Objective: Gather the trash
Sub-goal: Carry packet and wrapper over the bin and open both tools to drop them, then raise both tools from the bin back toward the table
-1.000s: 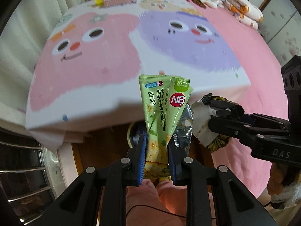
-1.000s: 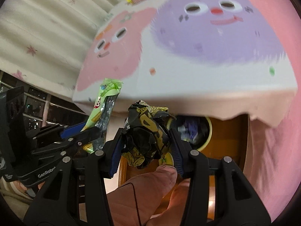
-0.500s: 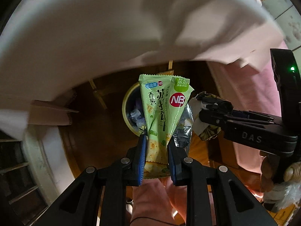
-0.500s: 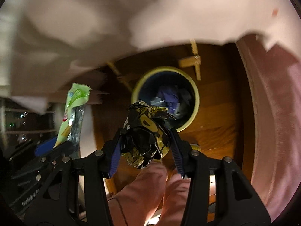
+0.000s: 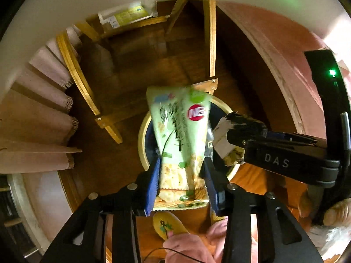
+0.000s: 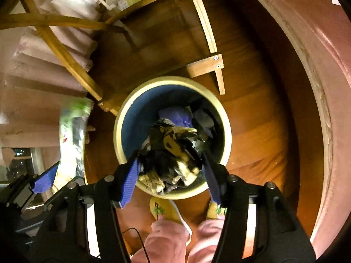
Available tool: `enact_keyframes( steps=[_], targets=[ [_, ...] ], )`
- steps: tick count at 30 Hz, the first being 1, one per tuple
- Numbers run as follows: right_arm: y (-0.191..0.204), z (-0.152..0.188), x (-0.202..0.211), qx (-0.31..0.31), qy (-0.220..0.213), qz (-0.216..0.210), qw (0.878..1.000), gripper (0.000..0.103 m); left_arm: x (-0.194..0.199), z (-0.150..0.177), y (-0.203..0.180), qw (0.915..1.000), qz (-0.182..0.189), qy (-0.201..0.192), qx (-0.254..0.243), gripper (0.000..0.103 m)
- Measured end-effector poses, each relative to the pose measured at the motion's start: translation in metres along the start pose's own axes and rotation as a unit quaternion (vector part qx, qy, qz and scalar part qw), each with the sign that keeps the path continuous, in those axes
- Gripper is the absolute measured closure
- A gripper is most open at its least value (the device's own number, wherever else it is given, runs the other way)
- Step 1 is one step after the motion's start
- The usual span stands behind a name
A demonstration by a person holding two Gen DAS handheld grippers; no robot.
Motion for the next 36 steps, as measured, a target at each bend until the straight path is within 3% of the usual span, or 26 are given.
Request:
enact_keyframes(
  steps=[1,3,5,14,19,28,36],
  targets=[
    [-0.002,0.000,-0.002,-0.001,-0.003,0.001,1.000,0.046,-0.002,0.000,0.001,1.0000,0.001,-0.001,0.004,0.057],
    [-0.004,-0.001,-0.006,-0.004,-0.007,0.008,1.000,0.042,-0.005,-0.007,0.003,1.0000,-0.004,-0.004,0.006,0.040],
    [-0.004,-0.001,-0.010,-0.009,-0.011,0.009,1.000,0.040,-0.004,-0.008,0.007,0.9999,-0.005,-0.010,0.008,0.030],
    [0.003,-0.003,0.008,0.002,-0.026,0.004,1.000,0.040,0.016,-0.009,0.021,0.9994,-0.014,-0.030,0.012,0.027],
    [0.000,-0.002,0.037,-0.008,-0.029,-0.002,1.000,0.040,0.049,-0.011,0.013,0.9987,-0.017,-0.045,0.018,0.027],
    [-0.005,-0.005,0.121,-0.024,-0.047,-0.015,0.999,0.039,0.143,-0.031,-0.015,0.9954,-0.026,-0.088,0.029,0.027],
    [0.004,-0.012,0.218,-0.013,-0.067,-0.040,0.997,0.039,0.252,-0.052,-0.039,0.9907,-0.036,-0.126,0.036,0.027]
  ],
)
Point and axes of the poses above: each gripper's, at about its wrist camera, not at the fingertips, and x roughly against the way its jaws point, y to its left, z to its underside, the point moved 9 cm from there along -x, roughly the way its jaws point, and after that the axes turned 9 degrees about z, right-handed, at the moved point
